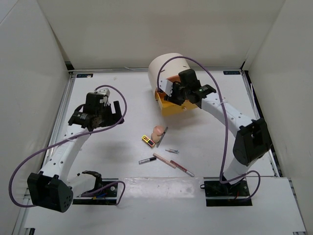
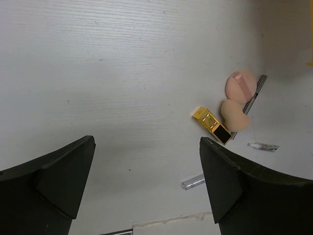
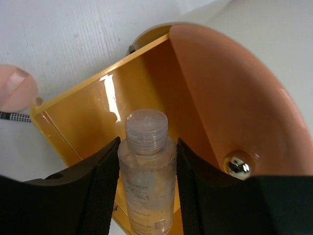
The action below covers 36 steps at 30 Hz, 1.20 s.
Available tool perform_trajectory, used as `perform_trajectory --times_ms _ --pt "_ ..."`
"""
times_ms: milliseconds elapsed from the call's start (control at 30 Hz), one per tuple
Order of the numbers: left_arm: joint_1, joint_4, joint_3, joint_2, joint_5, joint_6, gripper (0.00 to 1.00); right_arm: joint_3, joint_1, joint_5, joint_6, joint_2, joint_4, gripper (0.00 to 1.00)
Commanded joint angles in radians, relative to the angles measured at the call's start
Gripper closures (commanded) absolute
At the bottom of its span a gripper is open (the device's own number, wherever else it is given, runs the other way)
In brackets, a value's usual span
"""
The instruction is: Organize the makeup
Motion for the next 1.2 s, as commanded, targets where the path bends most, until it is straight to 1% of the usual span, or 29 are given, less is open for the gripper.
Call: perform_trajectory --times_ms 0,67,100,167,200,267,333,400,433,467,567,633,667,767,800,867,900,933,967,1000,1033,1100,1133,1167 --pt "-0.005 0.031 -0.004 0.014 0.050 0.013 0.02 0.070 -0.005 -0.022 -0.064 0.017 -0.017 0.86" --pt "-0.005 0.035 -0.008 0.024 0.056 0.013 0.02 0.065 -0.014 -0.025 -0.061 0.024 -0.017 0.79" --pt "-0.011 0.055 -0.009 0.024 0.056 0.013 0.02 0.061 -0.014 -0.027 -0.061 0.024 -0.014 0.70" --pt "-0.019 0.061 -0.008 0.036 0.056 0.013 0.02 0.058 -0.014 -0.019 -0.055 0.027 0.002 0.61" --pt "-0.031 0.064 0.000 0.036 0.062 0.014 0.02 0.058 -0.017 -0.016 -0.052 0.024 0.002 0.51" --pt "-0.048 0.080 0.000 0.048 0.056 0.016 0.02 0.067 -0.014 -0.016 -0.040 0.024 0.002 0.48" --pt "-0.082 0.092 0.012 0.079 0.061 0.026 0.02 0.067 -0.021 -0.013 -0.021 0.017 0.005 0.40" --pt "-0.114 0.086 0.025 0.119 0.032 0.028 0.02 0.070 -0.018 -0.013 -0.012 0.005 0.002 0.34" --pt "-0.149 0.086 0.035 0.132 0.019 0.029 0.02 0.070 -0.014 -0.025 -0.009 -0.001 0.002 0.30" --pt "-0.169 0.086 0.041 0.146 -0.011 0.031 0.02 0.065 -0.014 -0.025 -0.006 -0.010 0.002 0.24" --pt "-0.235 0.092 0.061 0.186 -0.036 0.023 0.02 0.065 -0.014 -0.030 0.014 -0.035 0.002 0.15" --pt "-0.286 0.119 0.066 0.208 -0.036 0.014 0.02 0.058 -0.017 -0.041 0.040 -0.062 0.000 0.10" --pt "-0.303 0.135 0.063 0.208 -0.038 0.013 0.02 0.049 -0.018 -0.042 0.054 -0.099 0.026 0.09" --pt "-0.361 0.196 0.058 0.244 -0.002 0.028 0.02 -0.031 -0.024 -0.045 0.133 -0.172 0.088 0.09" --pt "-0.375 0.208 0.058 0.257 -0.011 0.046 0.02 -0.101 -0.033 -0.039 0.208 -0.233 0.142 0.09" --pt "-0.393 0.242 0.071 0.300 -0.030 0.065 0.02 -0.187 -0.042 -0.019 0.302 -0.304 0.216 0.09" --pt "-0.398 0.251 0.074 0.315 -0.030 0.072 0.02 -0.233 -0.047 0.002 0.351 -0.381 0.296 0.09" --pt "-0.399 0.265 0.078 0.327 -0.030 0.085 0.02 -0.322 -0.051 0.058 0.444 -0.418 0.333 0.07" --pt "-0.404 0.288 0.092 0.361 -0.024 0.086 0.02 -0.365 -0.051 0.097 0.497 -0.455 0.373 0.06" --pt "-0.406 0.302 0.098 0.376 -0.012 0.088 0.02 -0.405 -0.057 0.163 0.546 -0.528 0.446 0.06" --pt "-0.409 0.310 0.101 0.404 -0.005 0.092 0.02 -0.469 -0.057 0.189 0.622 -0.559 0.463 0.05" --pt "-0.413 0.347 0.104 0.435 0.013 0.100 0.05 -0.520 -0.064 0.318 0.731 -0.623 0.477 0.03" --pt "-0.415 0.362 0.111 0.459 0.013 0.100 0.07 -0.528 -0.064 0.403 0.767 -0.657 0.456 0.03" --pt "-0.413 0.365 0.112 0.478 0.013 0.102 0.09 -0.531 -0.064 0.441 0.801 -0.657 0.456 0.03"
